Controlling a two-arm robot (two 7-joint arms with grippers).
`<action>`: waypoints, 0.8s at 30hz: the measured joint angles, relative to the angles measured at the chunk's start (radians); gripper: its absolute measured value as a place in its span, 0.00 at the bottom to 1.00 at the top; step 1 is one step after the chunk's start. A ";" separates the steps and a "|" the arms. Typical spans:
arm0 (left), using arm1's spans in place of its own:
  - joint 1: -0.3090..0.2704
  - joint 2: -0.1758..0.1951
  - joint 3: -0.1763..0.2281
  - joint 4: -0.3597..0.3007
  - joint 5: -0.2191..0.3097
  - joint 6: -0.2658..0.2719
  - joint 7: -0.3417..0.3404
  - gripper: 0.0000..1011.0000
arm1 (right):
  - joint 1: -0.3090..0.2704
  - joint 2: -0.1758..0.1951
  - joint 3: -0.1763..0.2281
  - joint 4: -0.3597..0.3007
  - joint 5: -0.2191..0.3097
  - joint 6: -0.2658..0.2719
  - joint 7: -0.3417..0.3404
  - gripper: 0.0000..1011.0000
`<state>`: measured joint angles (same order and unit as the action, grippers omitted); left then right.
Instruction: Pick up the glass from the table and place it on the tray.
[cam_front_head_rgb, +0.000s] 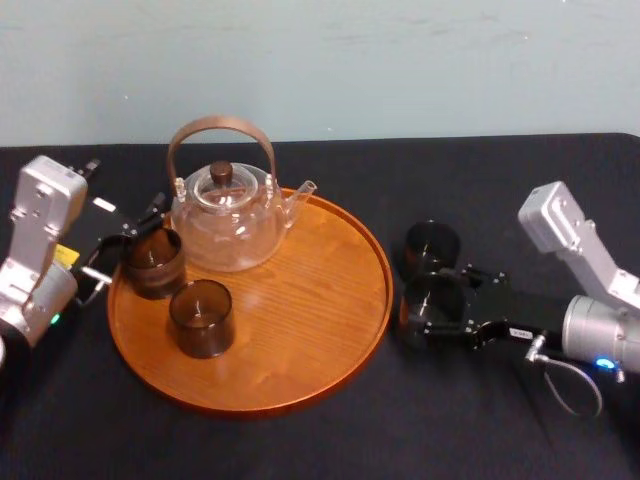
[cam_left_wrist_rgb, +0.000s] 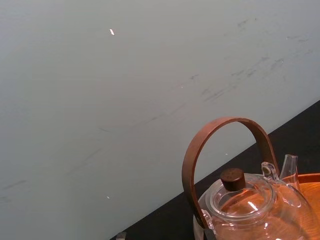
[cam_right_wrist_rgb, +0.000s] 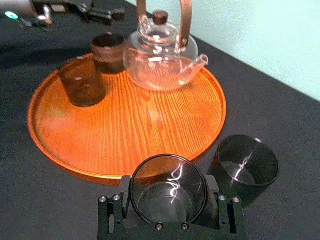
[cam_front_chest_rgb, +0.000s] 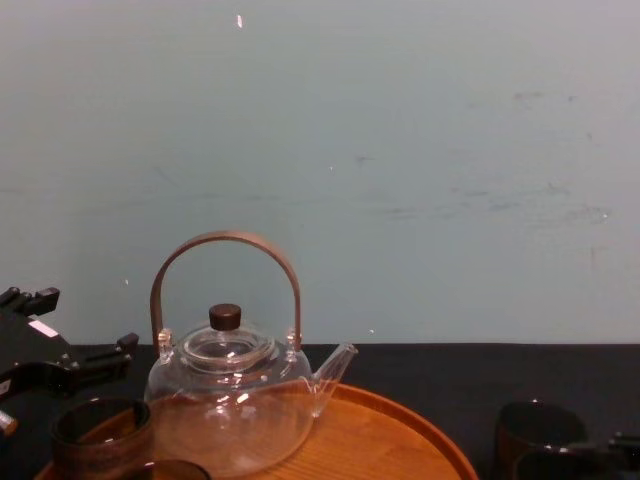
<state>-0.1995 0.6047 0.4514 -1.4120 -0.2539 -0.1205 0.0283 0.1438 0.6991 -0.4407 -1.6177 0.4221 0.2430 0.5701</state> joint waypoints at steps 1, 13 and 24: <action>0.000 0.000 0.000 0.000 0.000 0.000 0.000 0.99 | -0.001 0.005 0.003 -0.006 0.004 -0.001 0.004 0.89; 0.000 0.000 0.000 0.000 0.000 0.000 0.000 0.99 | -0.006 0.073 0.041 -0.102 0.069 -0.018 0.031 0.89; 0.000 0.000 0.000 0.000 0.000 0.000 0.000 0.99 | 0.073 0.035 -0.026 -0.080 0.055 -0.025 0.049 0.89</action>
<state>-0.1995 0.6047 0.4514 -1.4119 -0.2539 -0.1205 0.0283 0.2165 0.7342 -0.4665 -1.6982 0.4773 0.2184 0.6195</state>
